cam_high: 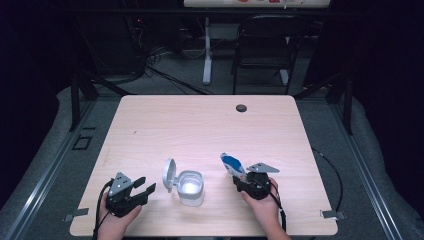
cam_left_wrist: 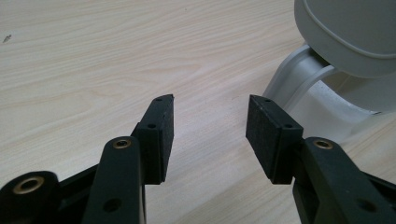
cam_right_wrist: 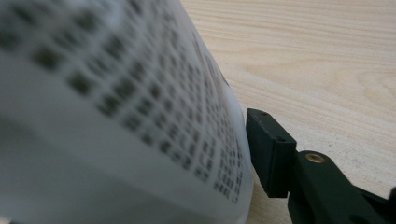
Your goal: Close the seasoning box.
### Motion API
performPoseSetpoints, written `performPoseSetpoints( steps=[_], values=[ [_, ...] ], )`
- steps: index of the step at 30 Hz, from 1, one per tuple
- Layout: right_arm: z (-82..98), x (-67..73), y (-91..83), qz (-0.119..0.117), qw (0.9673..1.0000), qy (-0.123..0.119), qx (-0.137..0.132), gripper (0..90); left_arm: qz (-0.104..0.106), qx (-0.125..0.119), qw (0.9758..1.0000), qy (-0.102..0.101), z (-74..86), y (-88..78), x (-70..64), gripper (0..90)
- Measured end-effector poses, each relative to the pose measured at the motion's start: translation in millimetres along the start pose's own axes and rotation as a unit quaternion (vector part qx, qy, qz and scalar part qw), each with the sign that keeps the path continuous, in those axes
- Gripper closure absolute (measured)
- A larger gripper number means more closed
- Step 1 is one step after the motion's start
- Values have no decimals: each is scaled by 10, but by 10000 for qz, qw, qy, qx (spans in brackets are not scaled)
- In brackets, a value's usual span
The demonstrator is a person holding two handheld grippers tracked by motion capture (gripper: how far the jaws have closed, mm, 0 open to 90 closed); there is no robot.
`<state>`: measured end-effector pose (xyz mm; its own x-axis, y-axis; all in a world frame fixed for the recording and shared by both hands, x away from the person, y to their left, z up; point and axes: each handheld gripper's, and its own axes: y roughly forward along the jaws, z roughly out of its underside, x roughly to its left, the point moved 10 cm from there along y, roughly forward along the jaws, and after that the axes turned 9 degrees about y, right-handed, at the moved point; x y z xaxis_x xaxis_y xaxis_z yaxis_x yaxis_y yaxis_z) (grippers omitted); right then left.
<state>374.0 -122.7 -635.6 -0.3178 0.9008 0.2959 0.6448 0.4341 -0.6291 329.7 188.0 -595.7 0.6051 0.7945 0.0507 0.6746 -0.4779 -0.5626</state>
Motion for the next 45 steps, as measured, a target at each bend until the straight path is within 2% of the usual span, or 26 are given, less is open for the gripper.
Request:
performPoseSetpoints(
  steps=[5, 9, 10, 14, 15, 24, 28, 34, 39, 45],
  values=[
    [-36, 12, -20, -86, 9998, 57, -151, 547, 2, 2, 10000, 3, 0, 1, -3, 524],
    [-28, -9, -37, -2, 9999, -13, -117, 516, -9, -12, 10000, -1, -4, -4, 4, 523],
    [-34, 4, -36, -61, 9999, 12, -155, 504, -15, -15, 10000, -10, -5, -5, 5, 522],
    [-29, 10, -50, -76, 9999, -65, -140, 488, -14, -15, 10000, 3, -7, -6, 3, 521],
    [-25, -2, -56, -16, 9999, -113, -120, 484, -14, -11, 10000, 8, -7, -7, 2, 521],
    [-22, 46, -73, -120, 9996, -137, -192, 457, -16, -8, 10000, 6, -5, -4, 3, 519],
    [-5, 22, -86, -22, 9997, -220, -130, 454, -16, -7, 10000, 7, -5, -5, 3, 518],
    [-1, 73, -104, -180, 9995, -185, -183, 445, -17, -15, 10000, -1, -6, -4, 6, 518],
    [18, 66, -127, -139, 9996, -242, -110, 438, -16, -15, 10000, -1, -6, -5, 4, 518],
    [14, 86, -154, -209, 9995, -192, -160, 433, -18, -16, 10000, -17, -5, -4, 4, 518]
  ],
)
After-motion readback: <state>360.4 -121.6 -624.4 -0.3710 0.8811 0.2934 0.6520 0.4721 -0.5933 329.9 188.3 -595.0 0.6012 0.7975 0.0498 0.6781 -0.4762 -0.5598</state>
